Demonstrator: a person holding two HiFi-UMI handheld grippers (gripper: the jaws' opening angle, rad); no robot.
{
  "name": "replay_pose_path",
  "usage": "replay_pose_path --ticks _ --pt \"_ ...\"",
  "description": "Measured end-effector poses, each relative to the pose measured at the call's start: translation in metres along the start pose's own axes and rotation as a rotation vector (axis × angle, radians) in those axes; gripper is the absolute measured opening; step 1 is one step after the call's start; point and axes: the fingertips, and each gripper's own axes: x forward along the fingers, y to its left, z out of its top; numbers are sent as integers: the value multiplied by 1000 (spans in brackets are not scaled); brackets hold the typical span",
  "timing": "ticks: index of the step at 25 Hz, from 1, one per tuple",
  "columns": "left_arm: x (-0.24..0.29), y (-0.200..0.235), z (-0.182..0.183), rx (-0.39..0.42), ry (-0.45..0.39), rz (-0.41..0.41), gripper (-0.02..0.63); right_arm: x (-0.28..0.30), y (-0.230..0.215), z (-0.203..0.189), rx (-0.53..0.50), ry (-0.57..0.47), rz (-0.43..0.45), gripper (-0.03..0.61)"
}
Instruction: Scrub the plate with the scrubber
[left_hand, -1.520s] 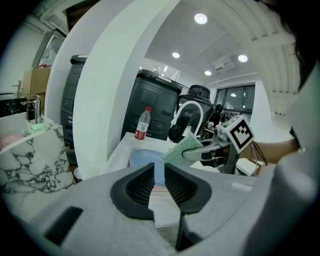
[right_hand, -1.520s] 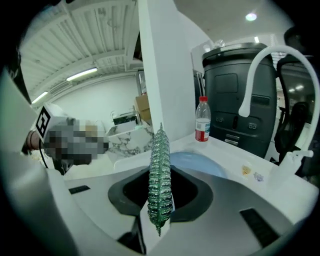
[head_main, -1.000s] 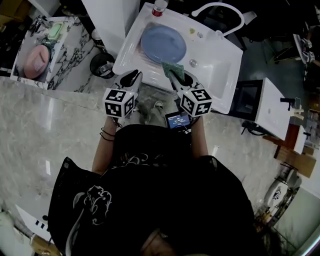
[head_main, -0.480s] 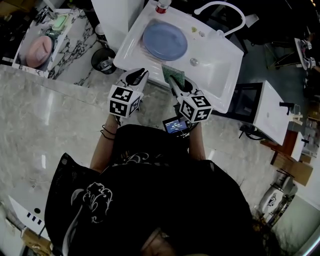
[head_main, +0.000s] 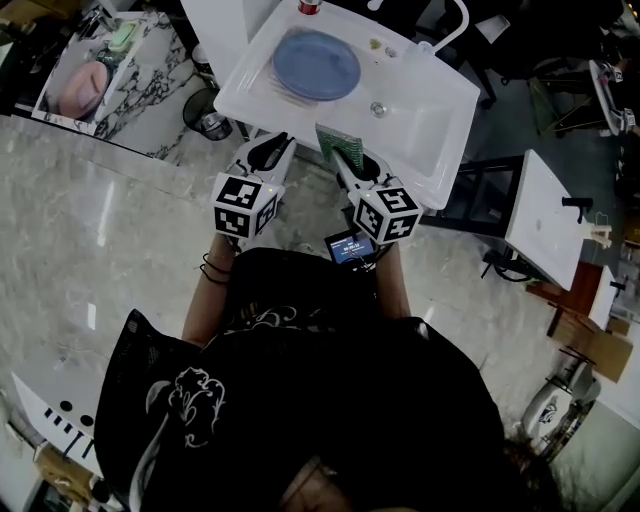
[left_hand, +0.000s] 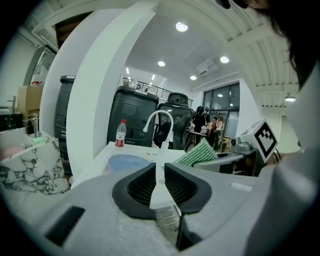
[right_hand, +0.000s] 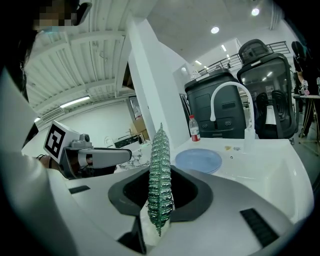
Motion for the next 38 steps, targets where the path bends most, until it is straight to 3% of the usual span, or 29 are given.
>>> replay_pose_path --ticks 18,38 --pt "-60 -98 -45 3 -8 77 61 -95 33 -45 3 -42 95 89" --pt "-70 -129 -46 36 -31 78 61 -124 32 -51 -30 -60 94 89"
